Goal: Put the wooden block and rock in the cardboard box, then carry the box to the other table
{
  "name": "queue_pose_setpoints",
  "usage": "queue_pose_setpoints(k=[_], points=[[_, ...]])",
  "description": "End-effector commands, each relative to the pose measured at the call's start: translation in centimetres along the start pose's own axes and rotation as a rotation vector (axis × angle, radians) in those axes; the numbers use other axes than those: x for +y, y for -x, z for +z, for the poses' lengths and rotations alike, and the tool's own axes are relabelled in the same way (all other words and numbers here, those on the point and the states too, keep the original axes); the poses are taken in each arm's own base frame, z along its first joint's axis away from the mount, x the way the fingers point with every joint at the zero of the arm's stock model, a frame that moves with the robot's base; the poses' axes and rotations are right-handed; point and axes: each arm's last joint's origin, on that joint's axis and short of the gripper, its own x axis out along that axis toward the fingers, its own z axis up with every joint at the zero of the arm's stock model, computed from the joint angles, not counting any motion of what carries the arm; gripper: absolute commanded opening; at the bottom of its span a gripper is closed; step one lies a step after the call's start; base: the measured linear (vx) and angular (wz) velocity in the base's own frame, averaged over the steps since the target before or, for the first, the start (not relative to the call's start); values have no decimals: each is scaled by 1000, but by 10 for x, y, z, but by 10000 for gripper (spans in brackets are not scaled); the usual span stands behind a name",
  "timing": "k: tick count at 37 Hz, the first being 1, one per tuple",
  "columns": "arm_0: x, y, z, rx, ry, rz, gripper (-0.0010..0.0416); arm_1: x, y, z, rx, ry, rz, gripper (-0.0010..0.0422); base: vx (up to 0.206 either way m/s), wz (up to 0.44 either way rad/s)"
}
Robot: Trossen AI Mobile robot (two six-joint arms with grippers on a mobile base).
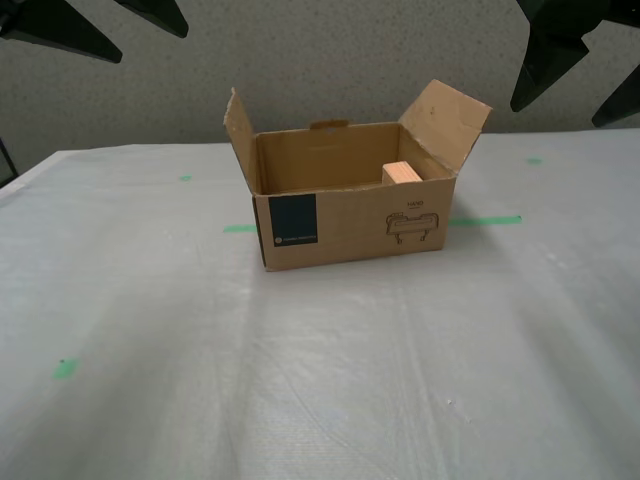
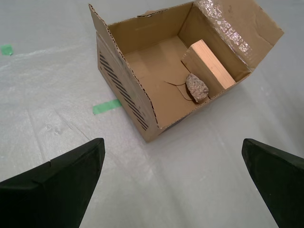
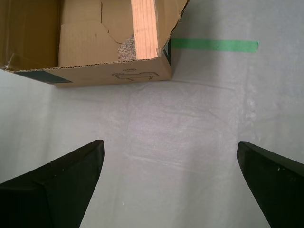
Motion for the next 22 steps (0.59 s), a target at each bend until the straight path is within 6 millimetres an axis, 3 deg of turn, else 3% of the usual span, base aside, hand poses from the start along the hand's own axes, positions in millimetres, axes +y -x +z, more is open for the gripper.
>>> queue_pose_setpoints(k=[1,22], points=[[0,0,0,-1,-4,-2,389,0,0,0,0,2,-2,396,0,0],[0,0,0,-1,-4,-1,390,0,0,0,0,2,-2,396,0,0]])
